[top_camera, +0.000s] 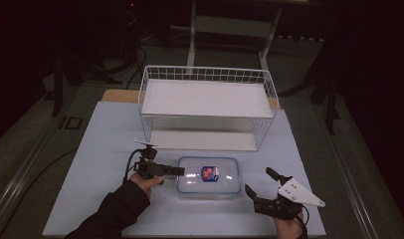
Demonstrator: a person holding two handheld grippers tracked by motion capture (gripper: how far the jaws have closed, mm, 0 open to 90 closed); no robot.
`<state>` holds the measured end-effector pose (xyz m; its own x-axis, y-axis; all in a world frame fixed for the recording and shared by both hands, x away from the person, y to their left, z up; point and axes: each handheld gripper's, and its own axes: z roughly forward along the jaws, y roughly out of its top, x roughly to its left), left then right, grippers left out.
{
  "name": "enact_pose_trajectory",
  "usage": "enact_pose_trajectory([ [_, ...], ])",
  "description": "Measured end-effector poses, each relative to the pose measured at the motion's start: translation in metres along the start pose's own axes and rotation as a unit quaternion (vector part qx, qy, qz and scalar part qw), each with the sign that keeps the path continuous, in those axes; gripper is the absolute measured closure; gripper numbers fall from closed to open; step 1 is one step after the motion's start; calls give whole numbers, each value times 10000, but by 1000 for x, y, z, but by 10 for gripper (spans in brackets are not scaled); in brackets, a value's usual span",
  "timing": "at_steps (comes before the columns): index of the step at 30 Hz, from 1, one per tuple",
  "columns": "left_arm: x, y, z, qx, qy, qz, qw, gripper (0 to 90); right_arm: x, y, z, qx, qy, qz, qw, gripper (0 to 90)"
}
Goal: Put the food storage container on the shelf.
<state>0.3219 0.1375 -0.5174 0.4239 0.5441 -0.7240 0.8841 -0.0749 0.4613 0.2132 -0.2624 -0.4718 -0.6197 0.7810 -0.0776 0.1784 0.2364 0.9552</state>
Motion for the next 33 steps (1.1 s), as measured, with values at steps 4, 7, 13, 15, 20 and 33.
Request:
enact_pose_trajectory([
  [4, 3, -1, 4, 93, -48, -159, 9998, 283, 0, -1, 4, 78, 113, 24, 9999, 116],
  [7, 7, -2, 5, 148, -177, -263, 9994, 332, 0, -1, 5, 104, 218, -6, 9997, 115],
  [13, 16, -5, 7, 246, -554, -457, 9971, 413, 0, -1, 8, 182, 284, -90, 9994, 114],
  [15, 16, -5, 4, 210, -595, -428, 9971, 480, 1, -1, 12, 342, 381, -112, 9986, 114],
  [20, 16, -5, 3, 222, -618, -406, 9970, 505, -4, -5, 22, 652, 776, 245, 9946, 114],
  [33, 0, -13, -4, 171, -584, 326, 9976, 551, -41, -17, 52, 1304, 1412, 1789, 9649, 177],
])
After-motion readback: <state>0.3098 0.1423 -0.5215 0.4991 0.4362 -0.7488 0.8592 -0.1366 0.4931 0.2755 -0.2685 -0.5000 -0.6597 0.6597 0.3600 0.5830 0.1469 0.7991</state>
